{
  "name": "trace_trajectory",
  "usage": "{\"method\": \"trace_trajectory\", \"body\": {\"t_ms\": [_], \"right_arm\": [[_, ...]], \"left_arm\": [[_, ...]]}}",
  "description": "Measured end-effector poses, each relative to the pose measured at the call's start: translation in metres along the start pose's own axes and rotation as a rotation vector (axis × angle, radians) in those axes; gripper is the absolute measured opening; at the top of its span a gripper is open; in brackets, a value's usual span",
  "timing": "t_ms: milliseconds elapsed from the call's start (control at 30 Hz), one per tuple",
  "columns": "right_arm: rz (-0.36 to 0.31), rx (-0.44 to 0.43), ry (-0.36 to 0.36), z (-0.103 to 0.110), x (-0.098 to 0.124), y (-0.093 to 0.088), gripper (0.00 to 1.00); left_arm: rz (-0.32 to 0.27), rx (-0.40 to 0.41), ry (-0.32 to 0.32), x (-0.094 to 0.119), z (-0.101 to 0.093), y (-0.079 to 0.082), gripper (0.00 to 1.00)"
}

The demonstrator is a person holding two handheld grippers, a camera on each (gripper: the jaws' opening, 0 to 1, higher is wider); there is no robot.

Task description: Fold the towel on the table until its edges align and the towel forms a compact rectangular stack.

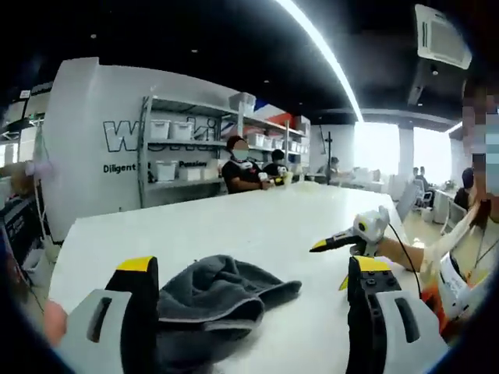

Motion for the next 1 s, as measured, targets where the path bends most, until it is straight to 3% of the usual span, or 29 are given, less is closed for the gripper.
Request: {"method": "trace_trajectory", "body": {"t_ms": [100, 300, 500, 633, 833, 933, 1000], "right_arm": [[-0.029, -0.033, 0.016, 0.000, 0.001, 0.004, 0.88], [-0.049, -0.091, 0.007, -0.008, 0.004, 0.002, 0.88], [-0.072, -0.149, 0.025, -0.010, 0.002, 0.004, 0.88], [-0.061, -0.115, 0.031, -0.006, 0.002, 0.011, 0.89], [-0.059, -0.029, 0.039, -0.004, 0.001, 0.035, 0.89], [-0.067, 0.020, 0.060, 0.000, -0.001, 0.055, 0.90], [-0.070, 0.050, 0.060, 0.001, -0.004, 0.067, 0.90]], "left_arm": [[-0.032, 0.008, 0.018, 0.002, 0.004, -0.019, 0.99], [-0.166, 0.047, -0.006, 0.001, 0.008, -0.044, 0.86], [-0.140, 0.083, 0.006, -0.001, 0.011, -0.063, 0.94], [-0.151, 0.124, 0.030, -0.004, 0.019, -0.070, 0.99], [-0.120, 0.161, 0.021, -0.010, 0.021, -0.082, 0.99], [-0.102, 0.152, 0.030, -0.007, 0.024, -0.084, 0.94], [-0.127, 0.160, 0.037, -0.005, 0.027, -0.081, 0.93]]}}
Point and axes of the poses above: the point that each gripper's makers call its tool centre point, and the gripper's own axes: x roughly backward along the fingers, z roughly to its left, y roughly out of its top, the point moved 4 cm from there along x, roughly backward along the fingers, and after that the axes turned 2 degrees about -z, right-handed, at the moved point
